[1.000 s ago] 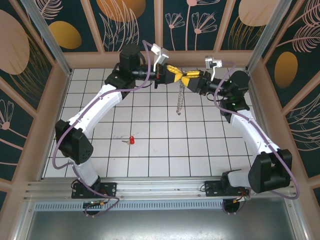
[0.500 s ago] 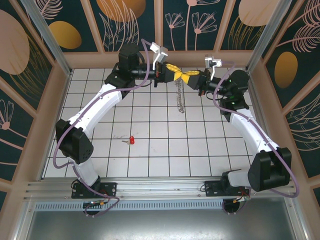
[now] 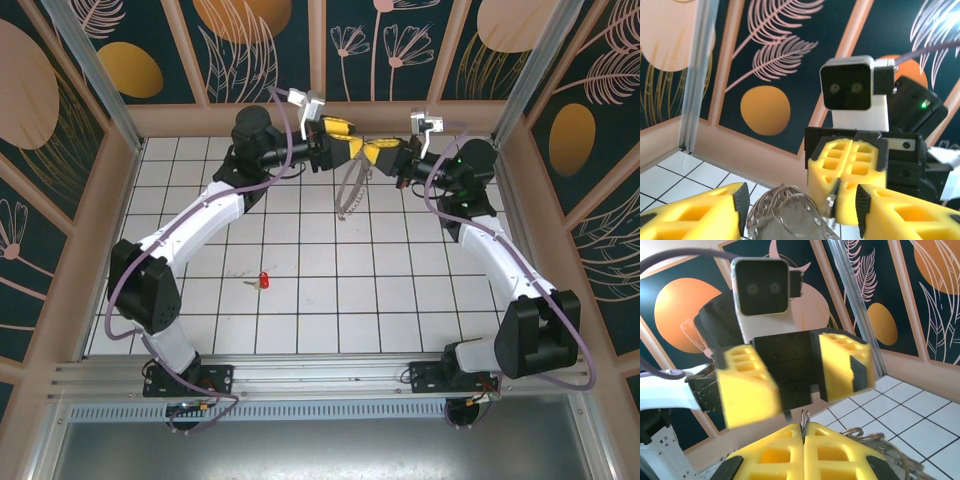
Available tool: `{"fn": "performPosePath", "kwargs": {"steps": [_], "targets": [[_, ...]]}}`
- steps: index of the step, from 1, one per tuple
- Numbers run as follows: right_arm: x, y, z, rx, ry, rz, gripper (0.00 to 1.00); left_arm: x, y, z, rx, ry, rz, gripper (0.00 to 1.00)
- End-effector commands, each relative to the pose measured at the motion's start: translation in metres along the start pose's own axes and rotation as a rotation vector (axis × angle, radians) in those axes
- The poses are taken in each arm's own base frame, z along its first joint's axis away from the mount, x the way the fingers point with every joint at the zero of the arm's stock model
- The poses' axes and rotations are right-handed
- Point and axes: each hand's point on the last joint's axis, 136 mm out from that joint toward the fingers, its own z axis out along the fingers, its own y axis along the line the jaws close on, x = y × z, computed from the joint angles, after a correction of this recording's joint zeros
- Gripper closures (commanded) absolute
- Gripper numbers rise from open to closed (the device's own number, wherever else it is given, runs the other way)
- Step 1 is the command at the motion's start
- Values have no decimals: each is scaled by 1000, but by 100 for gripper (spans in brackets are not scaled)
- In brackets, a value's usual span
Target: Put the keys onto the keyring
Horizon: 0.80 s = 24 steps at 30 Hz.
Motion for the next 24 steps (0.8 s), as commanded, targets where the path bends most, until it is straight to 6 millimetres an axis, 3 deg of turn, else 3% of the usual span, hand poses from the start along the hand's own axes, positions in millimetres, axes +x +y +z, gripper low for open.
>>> {"fn": "performPosePath", "kwargs": {"steps": [1, 6, 13, 24], "targets": [[-32, 16, 0, -38, -76, -116, 100, -53, -29, -18, -5, -189, 53, 39], [-43, 25, -4, -47, -129, -153, 100, -57, -33, -25, -9, -238, 21, 39], [-58, 37, -10, -70, -218, -172, 100, -51, -41, -25, 64, -239, -23, 47], [-77, 53, -16, -112, -318, -199, 100, -50, -61, -24, 264, -263, -85, 55]]}}
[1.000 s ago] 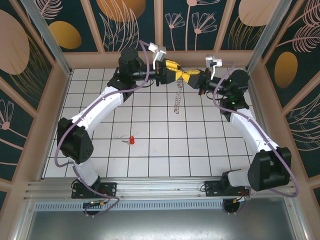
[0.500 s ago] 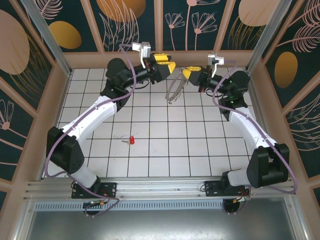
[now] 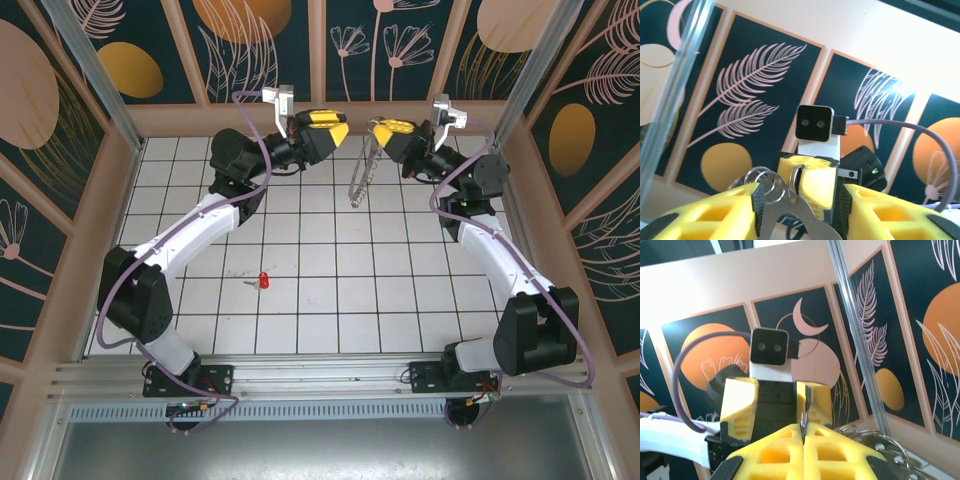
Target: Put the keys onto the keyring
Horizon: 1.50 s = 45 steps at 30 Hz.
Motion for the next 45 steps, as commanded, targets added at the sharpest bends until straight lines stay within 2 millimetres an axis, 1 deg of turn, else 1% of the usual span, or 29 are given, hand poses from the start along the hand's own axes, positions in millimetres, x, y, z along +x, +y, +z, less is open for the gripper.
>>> {"fn": "performPosePath", "kwargs": {"steps": [1, 2, 3, 11, 18, 31, 35, 45], "targets": [[-24, 17, -2, -46, -92, -69, 100, -6, -20, 1, 112, -25, -10, 55], [-25, 18, -1, -51, -99, -66, 100, -1, -11, 3, 107, -21, -30, 55], [-26, 17, -1, -54, -106, -63, 100, 1, -9, 4, 108, -20, -37, 55], [-22, 12, 7, -74, -112, -28, 100, 0, -4, 6, 123, -39, -57, 58], [-15, 7, 11, -79, -111, -2, 100, -1, -4, 8, 142, -44, -70, 59], [-12, 5, 15, -83, -105, 10, 100, 2, 3, 8, 140, -46, -87, 62], [-10, 1, 15, -72, -102, 18, 100, 2, 4, 7, 117, -50, -78, 62], [-8, -3, 14, -62, -104, 25, 100, 2, -2, 6, 117, -43, -69, 61]]}}
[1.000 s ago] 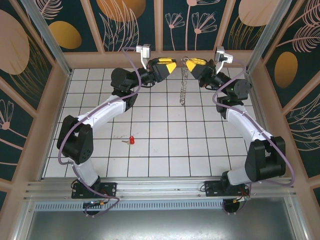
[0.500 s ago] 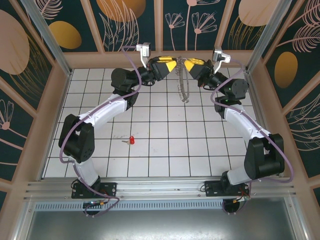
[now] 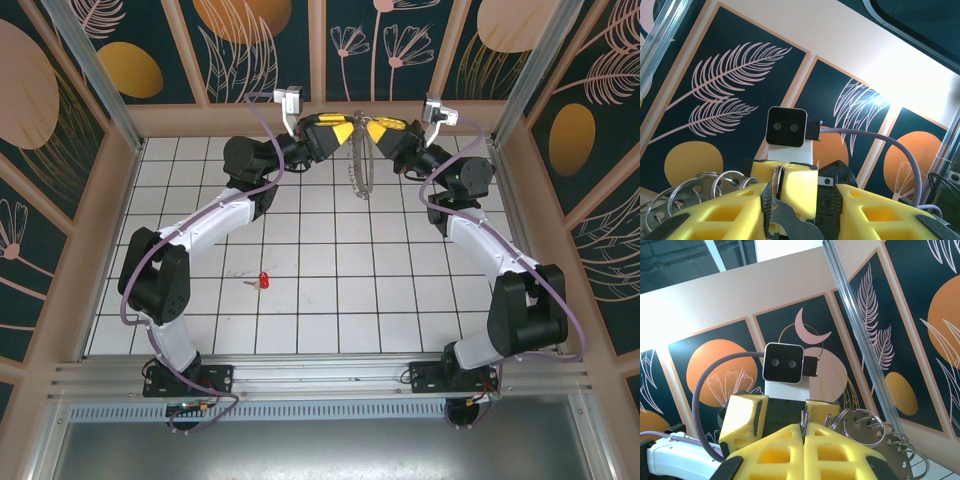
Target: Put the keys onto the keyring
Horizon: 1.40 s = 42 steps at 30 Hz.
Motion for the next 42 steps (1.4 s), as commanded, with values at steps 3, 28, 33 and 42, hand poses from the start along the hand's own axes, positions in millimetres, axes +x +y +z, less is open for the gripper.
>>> {"fn": "performPosePath", "kwargs": {"steps": [3, 28, 33, 42], "targets": [[-19, 18, 5, -50, -52, -69, 100, -5, -18, 3, 36, -9, 47, 61], [-18, 19, 5, -51, -49, -67, 100, 3, -8, 12, 42, 3, 23, 63], [-18, 20, 4, -51, -47, -67, 100, 4, -5, 13, 40, 4, 20, 63], [-17, 21, 4, -50, -47, -67, 100, 5, -5, 12, 37, 3, 19, 63]]}}
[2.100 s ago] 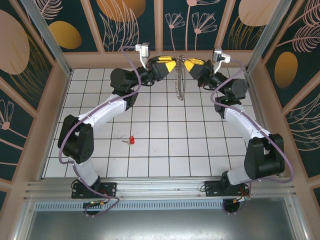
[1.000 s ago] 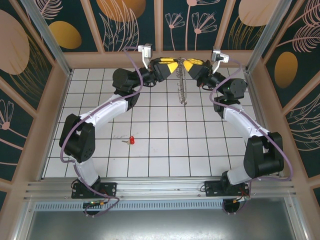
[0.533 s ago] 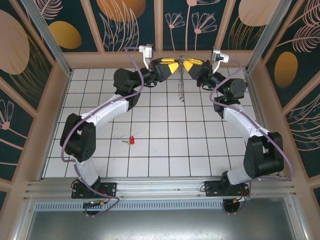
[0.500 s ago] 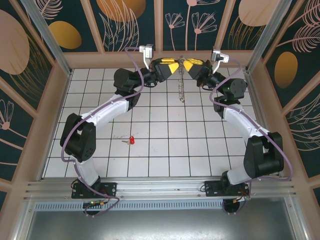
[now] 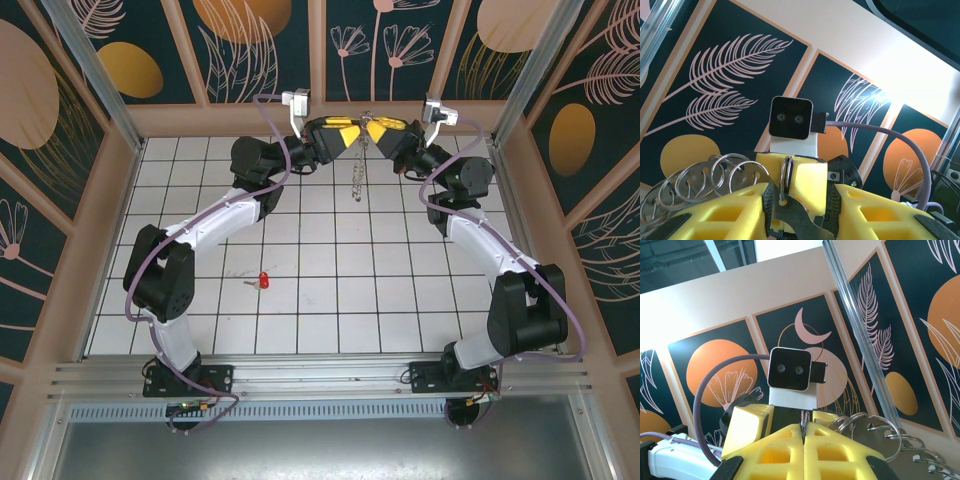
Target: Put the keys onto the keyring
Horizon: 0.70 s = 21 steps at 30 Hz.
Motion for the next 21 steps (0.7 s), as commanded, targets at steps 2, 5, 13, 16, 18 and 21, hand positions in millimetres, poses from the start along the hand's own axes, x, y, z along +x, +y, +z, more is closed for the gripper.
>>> {"fn": "performPosePath", "kwargs": {"steps": [2, 5, 13, 16, 18, 21], "targets": [[-17, 21, 3, -51, -45, -68, 100, -6, -11, 5, 31, -15, 43, 62], [-18, 23, 3, -52, -46, -71, 100, -7, -11, 5, 32, -17, 45, 62], [-14, 26, 4, -62, -33, -70, 100, -8, -8, 6, 28, -23, 45, 59], [-12, 25, 4, -60, -29, -69, 100, -8, -7, 6, 26, -23, 42, 57], [-11, 25, 5, -61, -27, -64, 100, -9, -7, 7, 26, -25, 43, 56], [-9, 25, 5, -62, -22, -61, 100, -10, -7, 7, 27, -27, 45, 56]]}}
